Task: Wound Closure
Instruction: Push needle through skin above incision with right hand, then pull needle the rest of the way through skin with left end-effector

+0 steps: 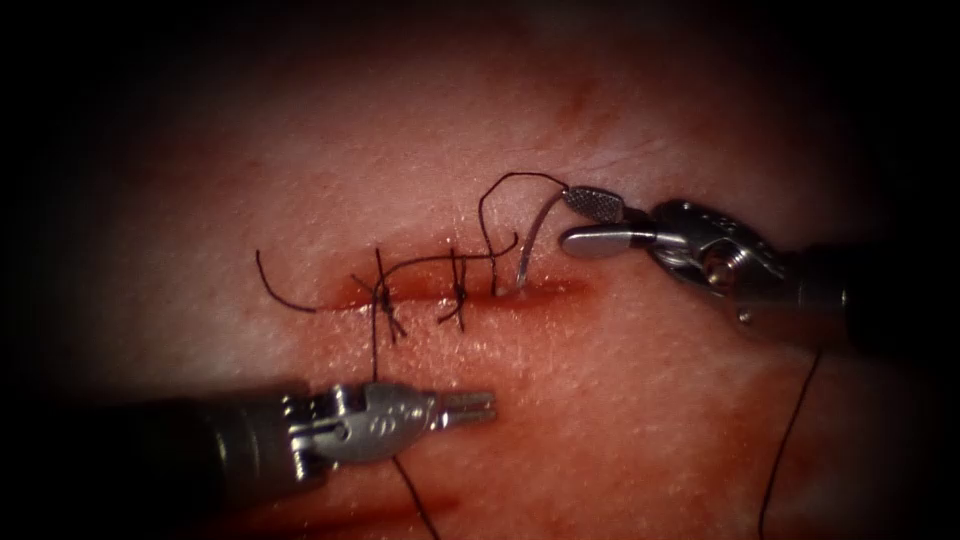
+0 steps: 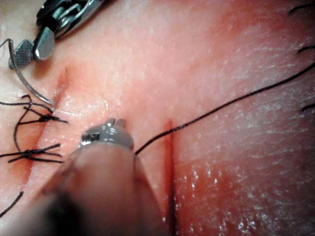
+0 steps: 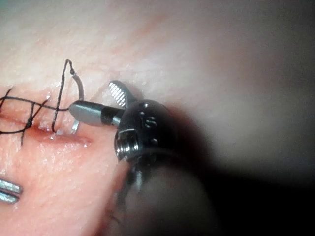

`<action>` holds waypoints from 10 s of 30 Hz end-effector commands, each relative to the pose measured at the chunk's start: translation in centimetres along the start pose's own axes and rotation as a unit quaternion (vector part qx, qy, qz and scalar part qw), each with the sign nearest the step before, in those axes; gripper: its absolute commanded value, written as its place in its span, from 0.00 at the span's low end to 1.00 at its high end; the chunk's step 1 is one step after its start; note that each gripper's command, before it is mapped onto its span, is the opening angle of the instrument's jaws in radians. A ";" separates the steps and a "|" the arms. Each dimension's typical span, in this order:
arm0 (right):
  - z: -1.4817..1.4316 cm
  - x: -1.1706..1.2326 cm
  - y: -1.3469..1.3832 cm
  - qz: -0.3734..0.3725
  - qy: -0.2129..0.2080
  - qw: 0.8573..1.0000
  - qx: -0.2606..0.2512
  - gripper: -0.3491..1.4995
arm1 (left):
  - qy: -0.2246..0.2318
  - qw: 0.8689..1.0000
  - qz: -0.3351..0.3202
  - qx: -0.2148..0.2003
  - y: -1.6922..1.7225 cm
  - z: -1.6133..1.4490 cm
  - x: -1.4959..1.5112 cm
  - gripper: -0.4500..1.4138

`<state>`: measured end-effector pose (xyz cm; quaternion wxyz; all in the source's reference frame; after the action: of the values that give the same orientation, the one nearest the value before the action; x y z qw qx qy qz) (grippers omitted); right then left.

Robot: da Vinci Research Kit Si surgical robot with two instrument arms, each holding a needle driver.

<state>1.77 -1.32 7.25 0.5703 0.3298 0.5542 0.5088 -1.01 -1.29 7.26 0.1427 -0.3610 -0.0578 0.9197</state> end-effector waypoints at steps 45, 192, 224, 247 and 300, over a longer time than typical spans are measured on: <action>0.75 -0.35 -0.55 0.322 -0.283 0.903 -0.030 0.00 | 0.004 1.000 0.002 -0.001 0.05 0.09 -0.03 0.14; 1.02 0.23 -0.19 0.035 -0.174 0.984 -0.006 0.01 | 0.053 0.997 0.041 0.035 -0.07 0.07 0.26 0.15; 0.52 -0.76 -0.91 0.461 -0.271 0.844 -0.037 0.00 | 0.053 0.997 0.042 0.033 -0.05 0.05 0.27 0.14; 0.28 -0.09 -0.88 0.217 -0.092 0.972 -0.009 0.75 | 0.071 0.996 0.049 0.032 -0.08 0.02 0.37 0.25; -0.45 -0.25 -0.66 0.133 0.009 0.991 -0.016 0.73 | 0.321 0.890 -0.294 -0.140 -0.43 0.10 1.23 0.00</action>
<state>1.44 -1.82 6.59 0.4987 0.3855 0.5005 0.5936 -1.78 -0.50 6.53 0.3723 -0.6234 -0.2587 0.6371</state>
